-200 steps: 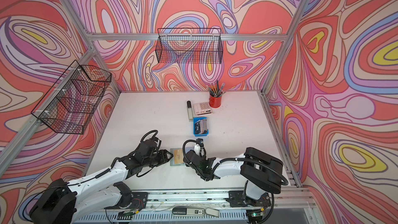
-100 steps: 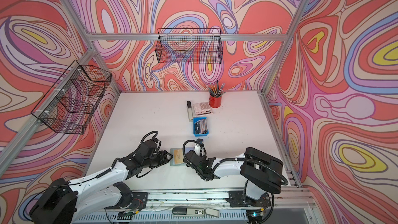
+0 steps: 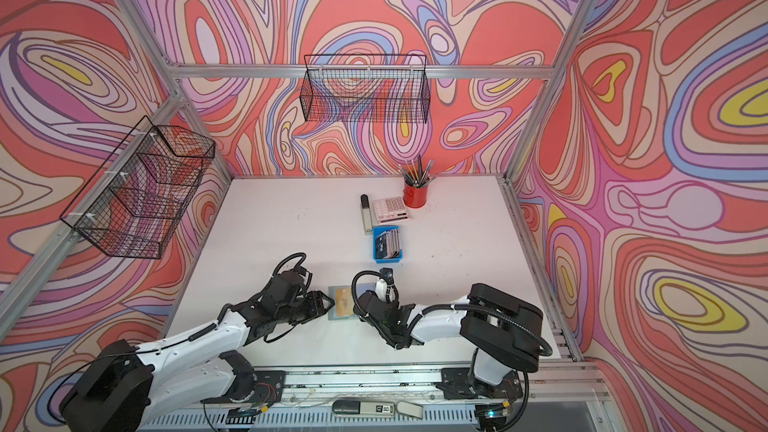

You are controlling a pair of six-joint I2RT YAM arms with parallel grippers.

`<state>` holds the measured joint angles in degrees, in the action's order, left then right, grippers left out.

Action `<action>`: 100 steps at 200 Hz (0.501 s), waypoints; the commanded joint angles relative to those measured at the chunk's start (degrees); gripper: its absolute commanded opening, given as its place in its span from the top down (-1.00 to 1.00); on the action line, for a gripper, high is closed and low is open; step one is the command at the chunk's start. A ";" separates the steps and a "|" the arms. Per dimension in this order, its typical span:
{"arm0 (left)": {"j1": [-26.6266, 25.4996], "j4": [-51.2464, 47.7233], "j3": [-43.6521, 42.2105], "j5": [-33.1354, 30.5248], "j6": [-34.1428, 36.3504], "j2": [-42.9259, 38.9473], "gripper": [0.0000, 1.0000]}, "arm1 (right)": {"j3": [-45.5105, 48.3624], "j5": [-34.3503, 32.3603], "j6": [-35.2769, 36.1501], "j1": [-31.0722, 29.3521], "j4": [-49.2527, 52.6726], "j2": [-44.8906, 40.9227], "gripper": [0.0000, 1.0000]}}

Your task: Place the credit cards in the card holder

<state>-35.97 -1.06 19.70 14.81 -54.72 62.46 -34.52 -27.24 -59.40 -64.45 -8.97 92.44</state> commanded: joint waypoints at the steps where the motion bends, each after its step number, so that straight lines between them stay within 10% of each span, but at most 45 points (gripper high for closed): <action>1: -0.07 1.09 -0.55 0.00 -0.57 0.59 -0.02 | -0.28 1.49 -0.11 0.34 -0.20 2.55 0.33; 100: -0.07 1.49 0.01 -0.25 -0.23 2.71 -0.02 | -0.48 -3.32 1.94 -0.05 4.11 -6.77 0.36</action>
<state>-35.97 -0.10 19.70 14.98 -54.70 64.51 -35.66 -28.05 -58.76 -64.42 -6.26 90.00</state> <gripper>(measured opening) 0.511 0.319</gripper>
